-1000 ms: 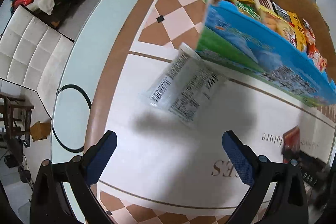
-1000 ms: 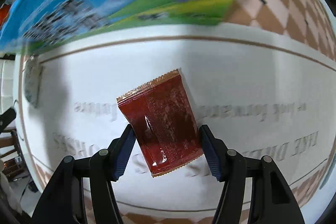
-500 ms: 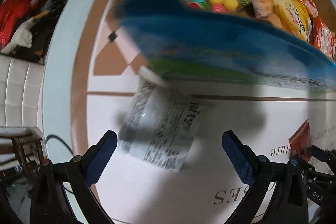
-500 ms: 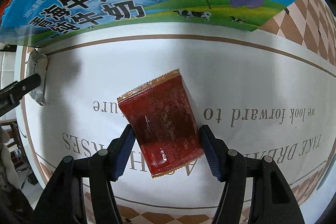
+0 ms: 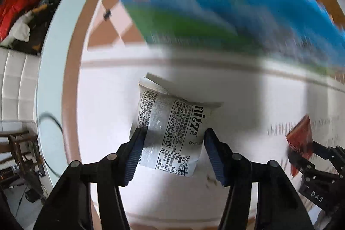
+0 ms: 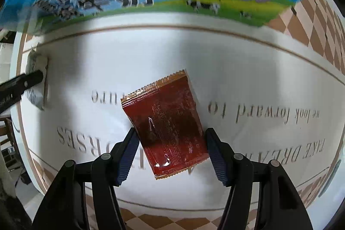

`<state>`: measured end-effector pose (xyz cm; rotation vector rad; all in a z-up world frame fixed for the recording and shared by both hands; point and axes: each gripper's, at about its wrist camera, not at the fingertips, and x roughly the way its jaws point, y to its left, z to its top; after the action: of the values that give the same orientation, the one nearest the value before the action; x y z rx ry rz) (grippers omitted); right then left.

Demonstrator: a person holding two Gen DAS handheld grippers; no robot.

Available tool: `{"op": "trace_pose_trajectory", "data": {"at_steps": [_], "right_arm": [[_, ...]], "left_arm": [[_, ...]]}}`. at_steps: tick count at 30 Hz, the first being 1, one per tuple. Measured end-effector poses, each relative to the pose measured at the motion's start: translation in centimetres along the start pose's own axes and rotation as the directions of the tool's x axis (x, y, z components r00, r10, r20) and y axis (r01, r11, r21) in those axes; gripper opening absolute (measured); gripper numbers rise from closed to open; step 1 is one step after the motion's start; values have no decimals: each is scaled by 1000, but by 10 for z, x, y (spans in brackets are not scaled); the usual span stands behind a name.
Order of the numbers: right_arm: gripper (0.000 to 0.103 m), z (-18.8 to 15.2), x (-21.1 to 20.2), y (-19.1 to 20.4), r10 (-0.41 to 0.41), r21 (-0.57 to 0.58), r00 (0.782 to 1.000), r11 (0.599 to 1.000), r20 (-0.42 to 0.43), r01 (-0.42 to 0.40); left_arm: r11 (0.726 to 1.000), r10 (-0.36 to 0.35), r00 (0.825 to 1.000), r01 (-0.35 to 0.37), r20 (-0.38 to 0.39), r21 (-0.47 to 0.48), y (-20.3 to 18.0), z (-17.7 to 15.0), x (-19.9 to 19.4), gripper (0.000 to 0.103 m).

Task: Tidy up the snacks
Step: 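Grasp the white printed snack packet with left gripper while right grasps red sauce packet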

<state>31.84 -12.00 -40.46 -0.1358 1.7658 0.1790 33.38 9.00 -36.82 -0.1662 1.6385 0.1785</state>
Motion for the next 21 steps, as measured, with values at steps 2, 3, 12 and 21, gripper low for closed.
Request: {"op": "trace_pose_trajectory", "data": {"at_steps": [2,3,12,21], "right_arm": [[65,-12,2,-2,9,6,1000,1000,-20,-9],[65,-19,3,-4,13,11,999,1000,-31,-12],[65,-65,9,-12,21,41,994,999,-103,-17],[67,-53,8,-25,5,48,992,999,-129,1]], "left_arm": [[1000,-9,1000,9,-24,-6,-9,-17,1,55],[1000,-13,999,13,-41,-13,-14,-26,2,55],[997,55,994,-49,-98,57,-54,-57,13,62],[1000,16,993,-18,-113,-15,-24,-47,29,76]]}}
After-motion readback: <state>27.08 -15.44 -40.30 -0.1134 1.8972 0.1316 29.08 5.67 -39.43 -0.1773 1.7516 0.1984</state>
